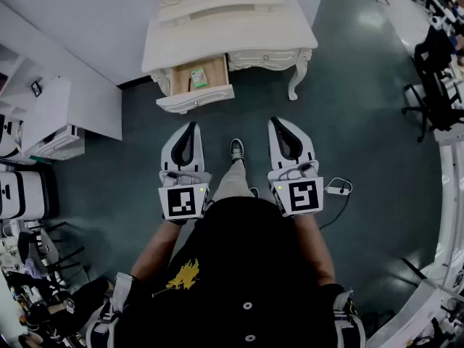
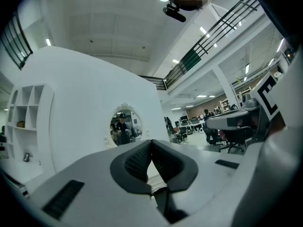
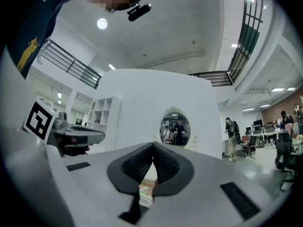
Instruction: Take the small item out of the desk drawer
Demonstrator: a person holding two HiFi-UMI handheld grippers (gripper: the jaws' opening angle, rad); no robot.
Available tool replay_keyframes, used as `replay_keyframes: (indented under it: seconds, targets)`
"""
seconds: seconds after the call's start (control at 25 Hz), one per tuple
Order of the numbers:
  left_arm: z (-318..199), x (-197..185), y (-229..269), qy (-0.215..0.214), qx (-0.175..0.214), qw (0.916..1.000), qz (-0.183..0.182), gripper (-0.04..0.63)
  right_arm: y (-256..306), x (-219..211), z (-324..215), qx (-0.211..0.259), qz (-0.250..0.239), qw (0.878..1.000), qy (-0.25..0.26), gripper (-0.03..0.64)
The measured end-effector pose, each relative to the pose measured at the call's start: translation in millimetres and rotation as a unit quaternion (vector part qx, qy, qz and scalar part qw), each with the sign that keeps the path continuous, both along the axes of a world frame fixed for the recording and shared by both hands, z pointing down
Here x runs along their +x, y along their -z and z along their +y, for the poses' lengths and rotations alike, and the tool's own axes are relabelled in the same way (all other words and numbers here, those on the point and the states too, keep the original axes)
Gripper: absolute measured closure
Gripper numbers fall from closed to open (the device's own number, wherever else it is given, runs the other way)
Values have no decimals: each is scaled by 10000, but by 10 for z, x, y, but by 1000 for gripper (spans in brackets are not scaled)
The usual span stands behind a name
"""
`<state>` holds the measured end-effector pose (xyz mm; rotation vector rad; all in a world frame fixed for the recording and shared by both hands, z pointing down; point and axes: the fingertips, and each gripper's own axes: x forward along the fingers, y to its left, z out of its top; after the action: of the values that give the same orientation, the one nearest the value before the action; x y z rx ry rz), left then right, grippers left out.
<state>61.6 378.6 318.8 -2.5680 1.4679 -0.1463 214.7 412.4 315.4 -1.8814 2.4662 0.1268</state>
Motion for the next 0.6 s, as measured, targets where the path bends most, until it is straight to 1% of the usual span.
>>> replay_keyframes:
  seconds: [0.12,0.24,0.32,0.44,0.6]
  targets:
    - [-58,31,-36,-9,14,10000,-4,583,-47,75,-43,11,-64,10000,-11,601]
    - [-105,59,-5,-18,52,9999,95,583,-127,174,-30,-66,-187,9998,-80,601]
    - [-160,31,-17,-11,34,10000,44,583,-183,223,-42,-114,-213,9996,-147,601]
    - [-197,-59,-8,72,5,9999,96,583,-289,256,-1,-283,-218,9991,-215,601]
    - [-261,-123,-55,68,-67,9999,-124,583,-330,329,-1,-373,-325,9981,-373,601]
